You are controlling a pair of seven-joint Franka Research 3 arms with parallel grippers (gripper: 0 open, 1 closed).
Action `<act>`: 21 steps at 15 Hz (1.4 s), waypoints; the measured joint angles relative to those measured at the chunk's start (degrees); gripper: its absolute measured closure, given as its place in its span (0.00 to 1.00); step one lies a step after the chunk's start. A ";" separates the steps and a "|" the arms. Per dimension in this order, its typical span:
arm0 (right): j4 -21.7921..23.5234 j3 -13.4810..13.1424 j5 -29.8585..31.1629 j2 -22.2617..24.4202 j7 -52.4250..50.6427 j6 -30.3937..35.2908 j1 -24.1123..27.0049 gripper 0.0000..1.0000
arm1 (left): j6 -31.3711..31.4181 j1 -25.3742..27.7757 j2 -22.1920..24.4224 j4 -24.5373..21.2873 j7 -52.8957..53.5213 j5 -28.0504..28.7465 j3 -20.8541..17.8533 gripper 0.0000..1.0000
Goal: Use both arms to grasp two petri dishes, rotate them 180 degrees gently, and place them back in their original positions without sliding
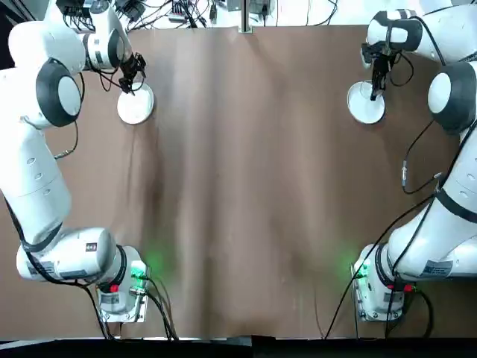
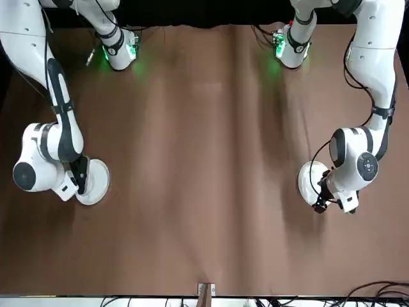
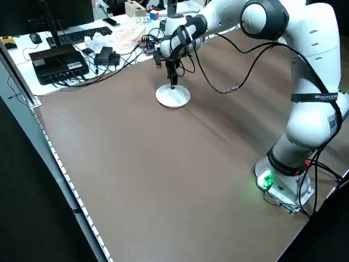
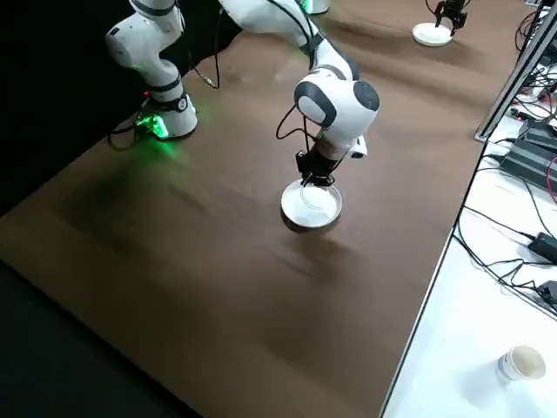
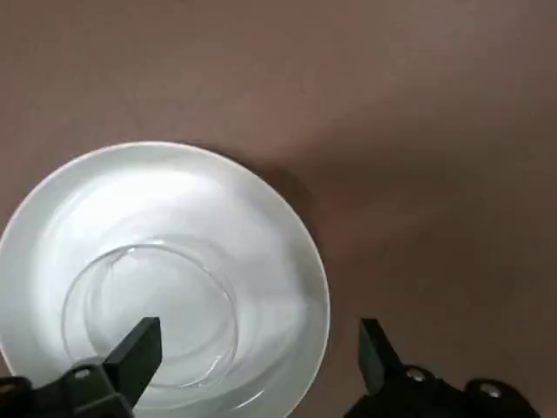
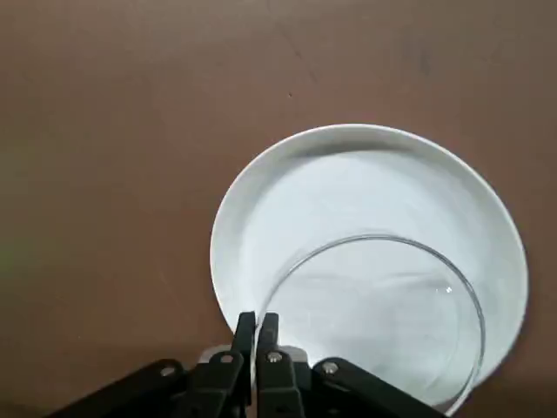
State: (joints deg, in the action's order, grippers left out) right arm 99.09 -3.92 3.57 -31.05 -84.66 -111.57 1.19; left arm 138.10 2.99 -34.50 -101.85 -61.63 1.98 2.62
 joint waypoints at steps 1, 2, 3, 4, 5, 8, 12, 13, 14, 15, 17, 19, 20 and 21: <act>0.60 0.00 0.02 -0.07 0.00 -0.60 -0.03 0.96 | -0.38 0.00 0.61 0.03 3.36 0.00 0.00 0.00; 1.12 0.00 0.03 -0.14 0.00 -1.07 -0.05 0.96 | -0.72 -0.01 1.28 0.05 6.68 0.00 0.02 0.00; 1.93 0.00 0.04 -0.31 -0.01 -2.07 -0.07 0.96 | -1.54 -0.11 2.83 0.04 12.08 0.13 0.21 0.00; 2.33 0.00 0.04 -0.37 -0.01 -2.64 -0.07 0.96 | -2.77 -0.22 3.79 0.04 14.94 0.55 0.43 0.00; 2.70 0.00 0.05 -0.43 -0.01 -3.14 -0.07 0.96 | -4.71 -0.30 4.99 0.05 18.12 0.90 0.79 0.00; 3.43 0.01 0.07 -0.97 -0.01 -4.08 -0.08 0.96 | -8.44 -0.53 9.26 -0.02 25.31 1.38 2.30 0.00; 3.78 0.01 0.07 -1.99 -0.02 -5.33 -0.08 0.96 | -12.12 -0.69 15.08 -0.15 34.07 1.66 3.65 0.00; 3.78 0.00 0.08 -2.19 -0.02 -5.44 -0.08 0.96 | -13.25 -0.70 16.38 -0.14 36.57 1.67 4.12 0.00; 3.77 0.00 0.08 -2.25 -0.02 -5.54 -0.08 0.96 | -14.25 -0.70 17.61 -0.15 38.57 1.68 4.62 0.00; 3.75 -0.02 0.08 -2.24 -0.02 -5.55 -0.08 0.95 | -15.32 -0.70 18.75 -0.15 40.22 1.68 5.10 0.00; 3.75 -0.10 0.08 -2.25 -0.02 -5.55 -0.06 0.87 | -16.93 -0.71 21.03 0.09 42.83 1.69 5.77 0.00; 3.75 -0.15 0.08 -2.25 -0.02 -5.54 -0.02 0.69 | -19.51 -0.71 23.00 1.52 44.03 1.69 6.14 0.00; 3.75 -0.16 0.08 -2.25 -0.02 -5.53 0.01 0.59 | -21.35 -0.71 23.75 2.81 44.41 1.69 6.39 0.00; 3.75 -0.17 0.08 -2.25 -0.02 -5.52 0.05 0.50 | -23.43 -0.71 24.26 4.30 44.72 1.69 6.70 0.00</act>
State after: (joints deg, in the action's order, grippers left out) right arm 102.83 -4.09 3.65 -33.30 -84.68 -117.09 1.24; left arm 114.67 2.28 -10.24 -97.55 -16.91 3.68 9.33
